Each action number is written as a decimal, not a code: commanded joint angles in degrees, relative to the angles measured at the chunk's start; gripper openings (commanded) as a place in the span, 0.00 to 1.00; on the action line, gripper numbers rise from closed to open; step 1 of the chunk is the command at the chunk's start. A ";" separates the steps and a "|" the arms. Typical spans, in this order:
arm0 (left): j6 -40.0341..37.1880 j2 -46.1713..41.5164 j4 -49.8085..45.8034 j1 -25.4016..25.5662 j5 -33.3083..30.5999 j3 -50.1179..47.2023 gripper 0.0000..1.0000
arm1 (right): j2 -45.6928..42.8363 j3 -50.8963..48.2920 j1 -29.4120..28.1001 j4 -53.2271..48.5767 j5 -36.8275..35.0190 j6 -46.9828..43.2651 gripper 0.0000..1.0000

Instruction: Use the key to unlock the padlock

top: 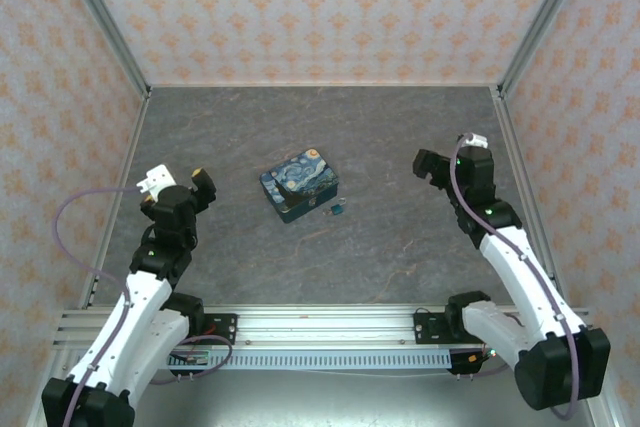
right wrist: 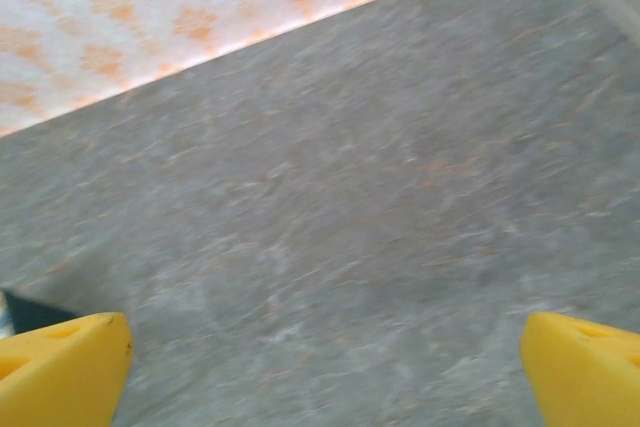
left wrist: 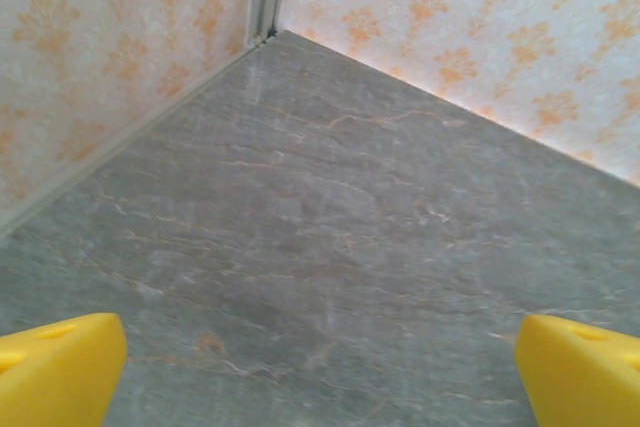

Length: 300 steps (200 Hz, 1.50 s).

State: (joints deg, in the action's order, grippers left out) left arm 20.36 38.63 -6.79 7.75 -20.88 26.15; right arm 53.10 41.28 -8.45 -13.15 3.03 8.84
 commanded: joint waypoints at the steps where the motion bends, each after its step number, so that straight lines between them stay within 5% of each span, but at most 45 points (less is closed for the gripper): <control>1: -7.69 2.84 5.51 -0.45 -4.62 -2.36 1.00 | 0.00 -5.23 2.08 8.41 -4.72 -6.75 0.99; 109: -20.11 29.30 41.11 -0.84 4.10 -8.31 1.00 | 23.15 -19.91 7.50 52.43 -3.57 -9.58 0.99; 168: -20.42 42.11 58.69 -4.12 11.70 -9.45 1.00 | 34.21 -21.37 9.76 66.19 1.46 -9.98 0.99; 180: -20.98 46.56 61.80 -4.23 12.63 -8.62 1.00 | 33.42 -18.68 9.81 59.33 1.84 -10.25 0.99; 206: -21.18 46.92 48.37 -4.96 16.19 -1.33 1.00 | 34.22 -17.35 9.79 57.81 1.92 -10.68 0.99; 300: -21.10 47.15 49.06 -5.46 16.70 -1.54 1.00 | 33.97 -17.37 8.37 57.53 -0.65 -11.60 0.99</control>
State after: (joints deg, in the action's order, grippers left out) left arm -0.08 86.30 42.89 2.57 -4.67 23.88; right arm 87.18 23.09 0.54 43.79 4.03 -1.65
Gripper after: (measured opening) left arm 0.999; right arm 0.992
